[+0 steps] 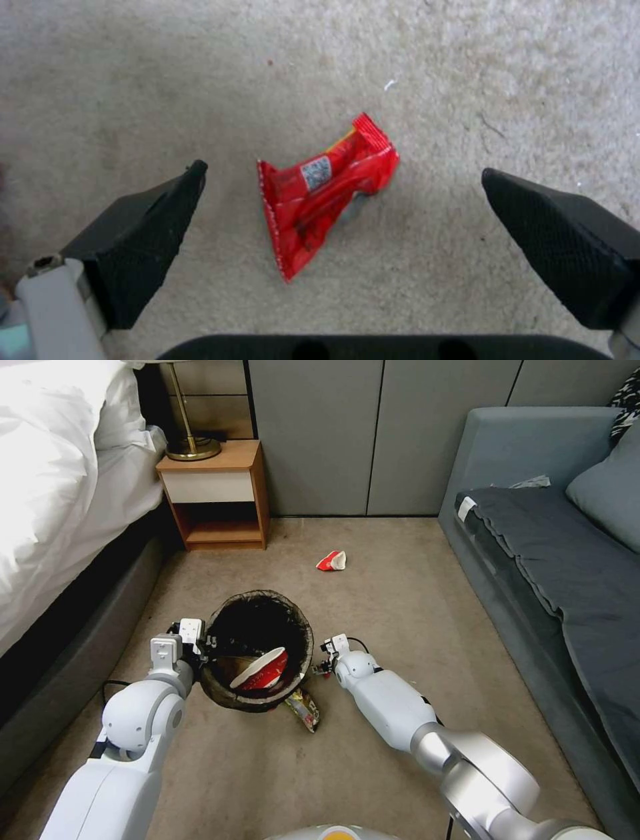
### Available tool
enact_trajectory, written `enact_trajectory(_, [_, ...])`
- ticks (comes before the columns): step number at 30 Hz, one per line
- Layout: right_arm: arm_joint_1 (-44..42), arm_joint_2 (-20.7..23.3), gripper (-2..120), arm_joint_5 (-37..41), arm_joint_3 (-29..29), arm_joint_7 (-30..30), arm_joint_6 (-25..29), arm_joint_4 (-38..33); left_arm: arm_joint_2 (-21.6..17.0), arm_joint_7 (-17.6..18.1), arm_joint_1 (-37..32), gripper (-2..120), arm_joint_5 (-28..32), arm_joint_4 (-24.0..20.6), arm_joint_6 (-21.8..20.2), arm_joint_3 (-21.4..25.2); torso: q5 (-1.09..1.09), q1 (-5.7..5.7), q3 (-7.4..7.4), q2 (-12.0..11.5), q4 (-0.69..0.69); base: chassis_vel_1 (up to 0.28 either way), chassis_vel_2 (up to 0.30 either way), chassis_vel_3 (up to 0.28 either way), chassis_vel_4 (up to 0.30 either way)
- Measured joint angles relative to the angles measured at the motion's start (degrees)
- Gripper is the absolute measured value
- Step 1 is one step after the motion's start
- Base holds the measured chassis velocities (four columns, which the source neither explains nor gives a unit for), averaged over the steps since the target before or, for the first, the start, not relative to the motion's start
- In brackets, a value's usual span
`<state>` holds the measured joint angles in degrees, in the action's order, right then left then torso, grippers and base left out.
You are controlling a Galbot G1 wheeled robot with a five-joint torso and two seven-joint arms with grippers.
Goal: Pick up the trash bin, then pick up the garbage from the floor and place it into the trash bin.
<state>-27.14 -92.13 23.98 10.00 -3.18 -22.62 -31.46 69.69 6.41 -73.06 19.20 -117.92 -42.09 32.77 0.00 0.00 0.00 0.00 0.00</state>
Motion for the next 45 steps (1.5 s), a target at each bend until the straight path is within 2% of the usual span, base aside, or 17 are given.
enact_trajectory(10, [0.04,0.0,100,-0.12,-0.66,1.18,1.84,1.97,0.49,0.0,-0.18,0,-0.39,0.25,0.02,-0.31,0.0,0.0,0.0,0.0,0.0,0.0,0.0,0.0,0.0])
enact_trajectory(27, [0.74,0.0,100,-1.17,-0.39,1.77,1.94,1.97,1.03,-0.03,-0.42,0,-0.8,0.35,0.11,-0.49,0.0,0.0,0.0,0.0,0.01,0.0,0.0,0.0,0.0])
enact_trajectory(30, [0.66,0.0,94,-1.31,-0.38,1.9,1.89,1.98,1.04,-0.04,-0.37,0,-0.8,0.34,0.12,-0.45,0.0,0.0,0.0,0.0,0.0,0.0,0.0,0.0,0.0])
enact_trajectory(32, [0.42,0.0,84,-1.47,-0.42,1.97,1.65,2.1,1.01,-0.05,-0.13,0,-0.8,0.34,0.13,-0.45,0.0,0.0,0.0,0.0,0.0,0.0,0.0,0.0,0.0])
enact_trajectory(33, [0.42,0.0,84,-1.47,-0.42,1.97,1.65,2.1,1.01,-0.05,-0.13,0,-0.8,0.34,0.13,-0.45,0.0,0.0,0.0,0.0,0.0,0.0,0.0,0.0,0.0])
enact_trajectory(36, [-0.06,0.0,68,-1.72,-0.43,2.06,1.5,2.31,1.13,-0.05,0.15,0,-0.78,0.4,0.13,-0.52,0.0,0.0,0.0,0.0,0.0,0.0,0.0,0.0,0.0])
enact_trajectory(38, [-0.12,0.0,65,-1.8,-0.42,2.11,1.5,2.34,1.16,-0.05,0.16,0,-0.78,0.42,0.13,-0.55,0.0,0.0,0.0,0.0,0.0,0.0,0.0,0.0,0.0])
enact_trajectory(40, [-0.25,0.0,53,-2.1,-0.34,2.32,1.54,2.45,1.25,-0.05,0.13,0,-0.79,0.46,0.17,-0.58,0.0,0.0,0.0,0.0,0.0,0.0,0.0,0.0,0.0])
enact_trajectory(41, [-0.25,0.0,53,-2.1,-0.34,2.32,1.54,2.45,1.25,-0.05,0.13,0,-0.79,0.46,0.17,-0.58,0.0,0.0,0.0,0.0,0.0,0.0,0.0,0.0,0.0])
enact_trajectory(45, [-0.42,0.0,38,-2.35,-0.18,2.46,1.63,2.52,1.42,-0.05,-0.02,0,-0.88,0.49,0.26,-0.58,0.0,0.0,0.0,0.0,0.0,0.0,0.0,0.0,0.0])
